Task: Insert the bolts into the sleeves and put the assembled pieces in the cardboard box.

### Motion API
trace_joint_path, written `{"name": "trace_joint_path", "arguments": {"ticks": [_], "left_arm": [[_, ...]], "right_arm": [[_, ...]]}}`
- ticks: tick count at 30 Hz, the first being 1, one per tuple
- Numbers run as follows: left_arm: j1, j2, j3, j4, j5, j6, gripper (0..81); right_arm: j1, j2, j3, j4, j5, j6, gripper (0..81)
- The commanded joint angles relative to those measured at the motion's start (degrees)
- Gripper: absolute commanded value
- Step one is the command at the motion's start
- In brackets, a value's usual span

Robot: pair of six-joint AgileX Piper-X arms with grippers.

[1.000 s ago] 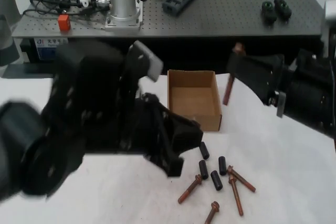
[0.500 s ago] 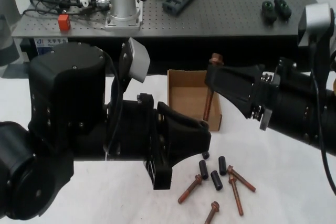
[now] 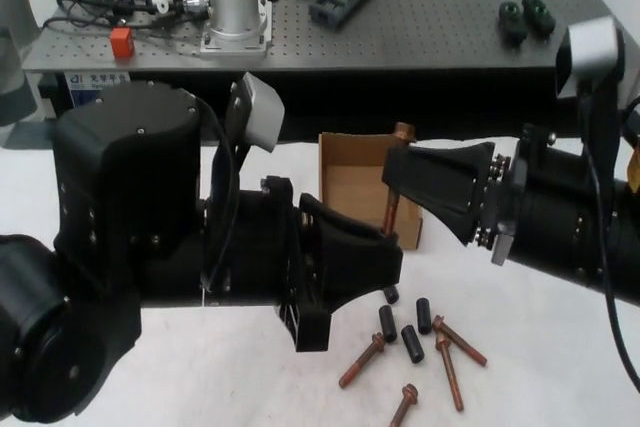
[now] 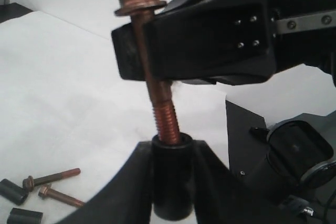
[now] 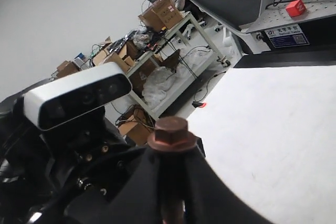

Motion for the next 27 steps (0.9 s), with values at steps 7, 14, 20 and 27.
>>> {"name": "trace_joint_path", "arguments": {"ticks": [7,14,20,27], "left_arm": [[-0.01,-0.59,-0.49,-3.10,-10.55,0.63,0.7],[0.11,2.69,-1.55,-11.57,-27.53,-1.88,0.7],[1.94,19.94,-19.22,2.34,-32.12,-9.36,0.7],[2.00,45.87,-52.17,25.60,-34.55,-9.22,0.7]], "right_arm": [[0.85,0.02,0.02,0.74,-2.58,-2.84,39.1],[-7.67,-6.27,0.02,8.39,-2.58,-3.42,36.7],[-16.06,-14.61,0.02,29.07,2.50,-6.78,36.7],[-18.78,-18.63,0.02,47.74,14.22,-12.00,36.7]]}}
